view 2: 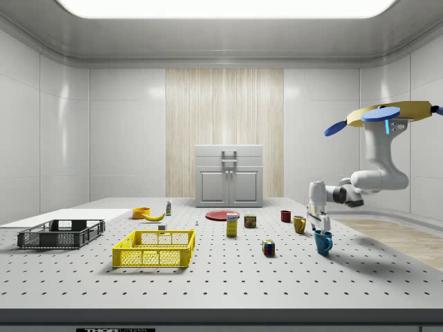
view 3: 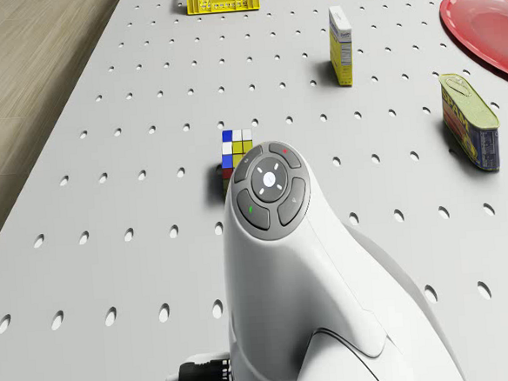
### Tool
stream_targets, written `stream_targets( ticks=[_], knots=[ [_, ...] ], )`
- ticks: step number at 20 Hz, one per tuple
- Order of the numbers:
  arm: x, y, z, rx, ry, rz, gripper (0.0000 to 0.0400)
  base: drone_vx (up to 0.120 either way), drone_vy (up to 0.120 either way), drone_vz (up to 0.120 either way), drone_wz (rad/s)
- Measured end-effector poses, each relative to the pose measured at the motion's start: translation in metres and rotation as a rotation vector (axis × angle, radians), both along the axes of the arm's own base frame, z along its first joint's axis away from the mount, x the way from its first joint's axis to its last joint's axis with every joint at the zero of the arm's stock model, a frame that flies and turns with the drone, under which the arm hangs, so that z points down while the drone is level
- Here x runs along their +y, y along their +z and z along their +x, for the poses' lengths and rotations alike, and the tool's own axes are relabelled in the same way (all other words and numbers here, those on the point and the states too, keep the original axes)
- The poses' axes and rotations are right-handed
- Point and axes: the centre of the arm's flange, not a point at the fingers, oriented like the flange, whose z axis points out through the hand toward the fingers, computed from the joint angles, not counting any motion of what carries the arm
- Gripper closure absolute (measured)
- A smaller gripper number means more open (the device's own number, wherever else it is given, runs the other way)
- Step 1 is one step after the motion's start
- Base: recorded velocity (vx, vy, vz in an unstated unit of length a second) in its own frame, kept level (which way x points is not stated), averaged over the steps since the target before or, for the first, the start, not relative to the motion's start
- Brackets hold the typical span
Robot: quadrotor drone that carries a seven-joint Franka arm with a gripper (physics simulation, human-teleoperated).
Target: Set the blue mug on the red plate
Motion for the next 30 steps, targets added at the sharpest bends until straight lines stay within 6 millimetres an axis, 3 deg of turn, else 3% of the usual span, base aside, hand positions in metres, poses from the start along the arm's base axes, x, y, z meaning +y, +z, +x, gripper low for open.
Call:
stream_targets(
  ticks=[8,9,10,12,14,17,25,30],
  knots=[
    [-0.002,0.003,0.000,0.000,0.000,0.000,0.0000,0.000,0.000,0.000,0.000],
    [-0.002,0.004,0.000,0.000,0.000,0.000,0.0024,0.000,0.000,0.000,0.000],
    [-0.003,0.004,0.000,0.000,0.000,0.000,0.0085,0.000,0.000,0.000,0.000],
    [-0.003,0.004,0.000,0.000,0.000,0.000,0.0169,0.000,0.000,0.000,0.000],
    [-0.003,0.004,0.000,0.000,0.000,0.000,0.0221,0.000,0.000,0.000,0.000],
    [-0.003,0.004,0.000,0.000,0.000,0.000,0.0263,0.000,0.000,0.000,0.000],
    [-0.003,-0.004,0.000,0.000,0.000,0.000,0.0295,0.000,0.000,0.000,0.000],
    [-0.003,-0.019,0.000,0.000,0.000,0.000,0.0299,0.080,-0.072,0.120,0.000]
  ],
)
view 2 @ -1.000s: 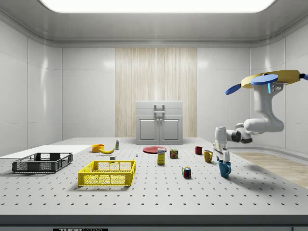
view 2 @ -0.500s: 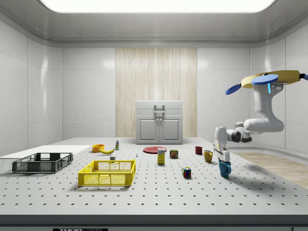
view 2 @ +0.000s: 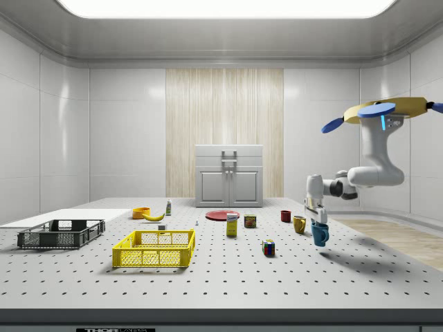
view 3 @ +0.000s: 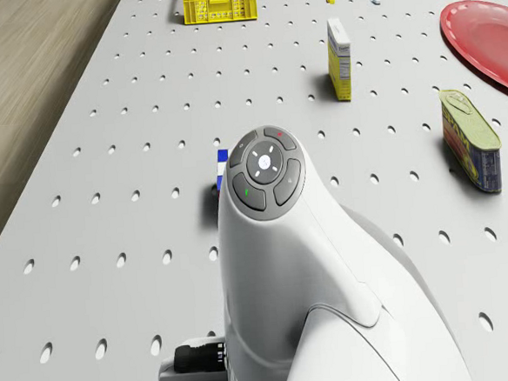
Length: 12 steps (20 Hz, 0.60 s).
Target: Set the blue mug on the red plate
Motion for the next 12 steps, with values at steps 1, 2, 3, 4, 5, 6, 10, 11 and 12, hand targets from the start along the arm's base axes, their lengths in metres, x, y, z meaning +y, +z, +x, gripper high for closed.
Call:
stream_targets(
  ticks=[1,2,3,4,5,6,10,11,12],
  knots=[
    [0.0000,-0.0020,0.0000,0.000,0.000,0.000,0.0299,0.120,-0.120,0.120,0.000],
    [0.0000,-0.0037,0.0000,0.000,0.000,0.000,0.0299,0.120,-0.120,0.120,0.000],
    [0.0000,-0.0050,0.0000,0.000,0.000,0.000,0.0299,0.120,-0.120,0.120,0.000],
    [0.0000,-0.0061,0.0000,0.000,0.000,0.000,0.0299,0.120,-0.120,0.120,0.000],
    [0.0000,-0.0070,0.0000,0.000,0.000,0.000,0.0300,0.120,-0.120,0.120,0.000],
    [0.0000,-0.0077,0.0000,0.000,0.000,0.000,0.0300,0.120,-0.120,0.120,0.000],
    [0.0000,-0.0095,0.0000,0.000,0.000,0.000,0.0300,0.120,-0.120,0.120,0.000],
    [0.0000,-0.0097,0.0000,0.000,0.000,0.000,0.0300,0.120,-0.120,0.120,0.000],
    [0.0000,-0.0099,0.0000,0.000,0.000,0.000,0.0300,0.120,-0.120,0.120,0.000]
  ],
)
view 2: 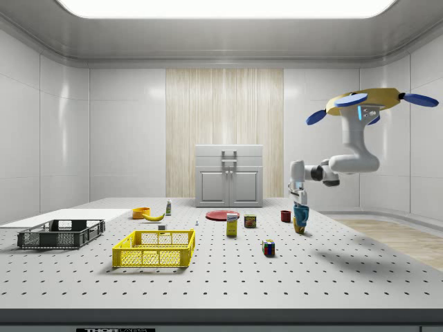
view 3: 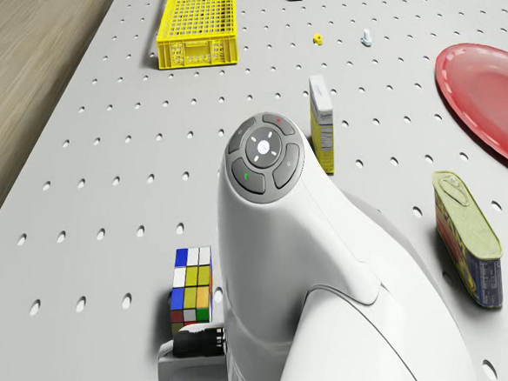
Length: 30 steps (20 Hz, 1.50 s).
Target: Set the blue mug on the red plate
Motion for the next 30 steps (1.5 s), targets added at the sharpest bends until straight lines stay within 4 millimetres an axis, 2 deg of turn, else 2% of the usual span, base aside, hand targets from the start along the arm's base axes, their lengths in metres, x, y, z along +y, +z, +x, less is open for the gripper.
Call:
stream_targets(
  ticks=[5,30],
  knots=[
    [0.0000,-0.0005,0.0000,0.000,0.000,0.000,0.0300,0.120,-0.120,0.112,0.000],
    [0.0000,-0.0007,0.0000,0.000,0.000,0.000,0.0300,0.120,-0.120,0.000,0.000]
  ],
)
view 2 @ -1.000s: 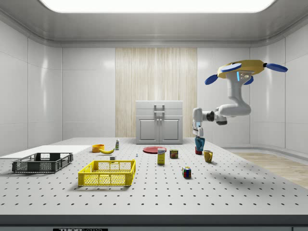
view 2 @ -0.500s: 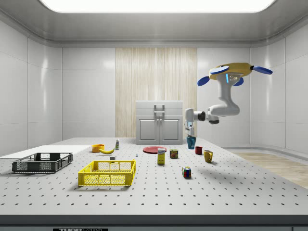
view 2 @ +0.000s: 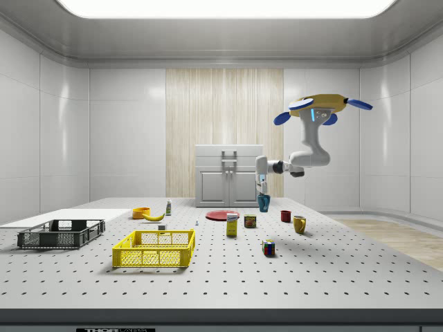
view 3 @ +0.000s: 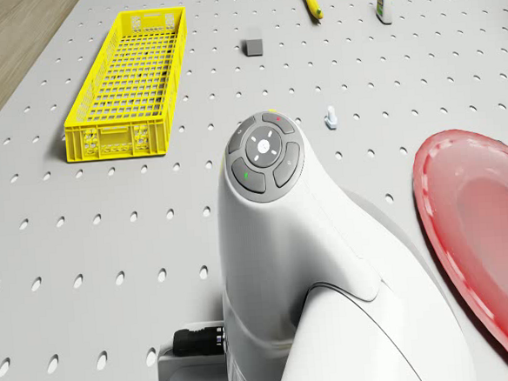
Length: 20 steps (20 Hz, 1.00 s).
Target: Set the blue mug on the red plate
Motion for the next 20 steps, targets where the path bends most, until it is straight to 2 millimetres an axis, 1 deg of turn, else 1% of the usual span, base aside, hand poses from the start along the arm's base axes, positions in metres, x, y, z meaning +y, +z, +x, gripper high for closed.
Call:
stream_targets(
  ticks=[20],
  knots=[
    [0.0000,0.0000,0.0000,0.000,0.000,0.000,0.0300,0.120,-0.120,0.000,0.000]
  ],
)
